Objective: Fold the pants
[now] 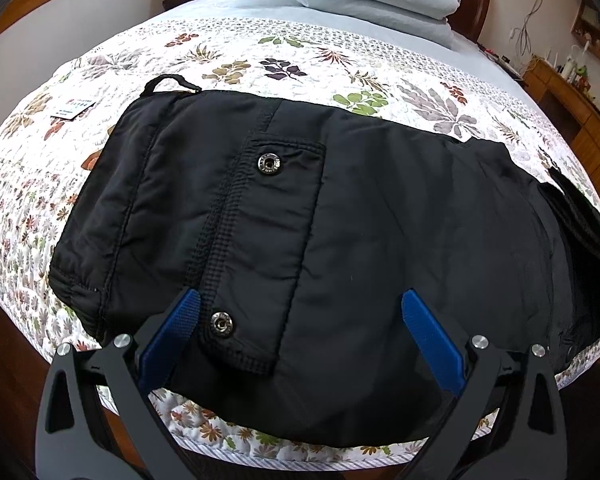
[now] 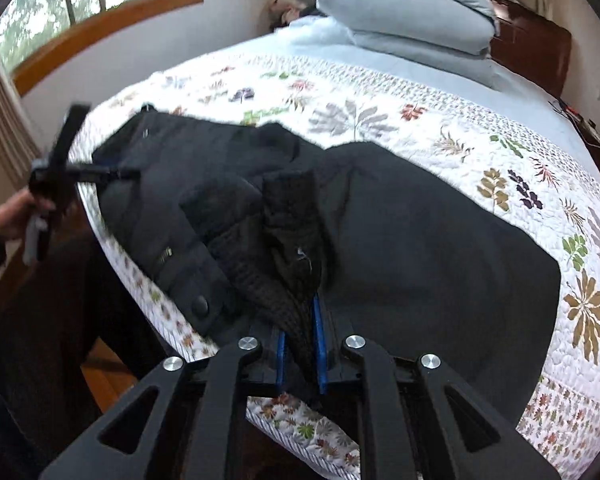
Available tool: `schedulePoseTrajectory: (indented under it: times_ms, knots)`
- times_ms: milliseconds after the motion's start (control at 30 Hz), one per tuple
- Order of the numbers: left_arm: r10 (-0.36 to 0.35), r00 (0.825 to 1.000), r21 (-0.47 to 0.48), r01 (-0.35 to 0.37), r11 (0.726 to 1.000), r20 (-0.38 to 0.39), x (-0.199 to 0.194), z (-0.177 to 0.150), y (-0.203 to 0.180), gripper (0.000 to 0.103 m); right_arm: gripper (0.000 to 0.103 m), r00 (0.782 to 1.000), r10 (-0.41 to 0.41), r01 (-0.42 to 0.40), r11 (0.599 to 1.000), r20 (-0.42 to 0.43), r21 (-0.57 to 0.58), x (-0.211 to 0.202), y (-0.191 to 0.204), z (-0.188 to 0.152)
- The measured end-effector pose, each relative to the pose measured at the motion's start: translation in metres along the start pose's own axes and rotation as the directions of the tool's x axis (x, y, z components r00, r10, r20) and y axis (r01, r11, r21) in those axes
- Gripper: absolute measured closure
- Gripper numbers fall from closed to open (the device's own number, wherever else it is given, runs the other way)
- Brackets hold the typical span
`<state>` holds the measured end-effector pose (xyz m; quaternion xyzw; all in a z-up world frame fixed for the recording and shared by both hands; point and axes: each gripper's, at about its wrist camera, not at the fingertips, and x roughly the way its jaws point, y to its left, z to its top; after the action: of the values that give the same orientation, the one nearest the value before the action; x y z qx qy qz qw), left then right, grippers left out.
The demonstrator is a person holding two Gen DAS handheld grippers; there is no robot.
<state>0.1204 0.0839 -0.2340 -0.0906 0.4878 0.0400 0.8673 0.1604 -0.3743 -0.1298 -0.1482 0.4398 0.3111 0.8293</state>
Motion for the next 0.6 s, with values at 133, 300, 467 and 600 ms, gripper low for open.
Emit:
schedulePoseTrajectory:
  times_ms: [133, 300, 467, 600]
  knots:
    - [-0.003, 1.000, -0.001, 0.003, 1.000, 0.001, 0.001, 0.001, 0.000, 0.002, 0.067, 0.998, -0.006, 0.002, 0.998, -0.068, -0.069, 0.017, 0.015, -0.010]
    - [-0.009, 1.000, -0.003, 0.009, 1.000, 0.001, 0.001, 0.001, 0.001, 0.002, 0.047, 0.994, 0.112, -0.112, 0.994, -0.021, -0.011, 0.001, 0.023, -0.013]
    - [-0.006, 1.000, -0.003, 0.006, 1.000, 0.004, 0.001, 0.000, 0.001, 0.002, 0.045, 0.998, 0.060, -0.059, 0.998, 0.020, -0.010, -0.005, 0.024, -0.007]
    - [-0.005, 1.000, -0.003, 0.005, 1.000, 0.004, 0.001, 0.000, 0.000, 0.002, 0.063, 0.999, 0.043, -0.043, 0.999, -0.025, -0.019, 0.014, 0.026, -0.005]
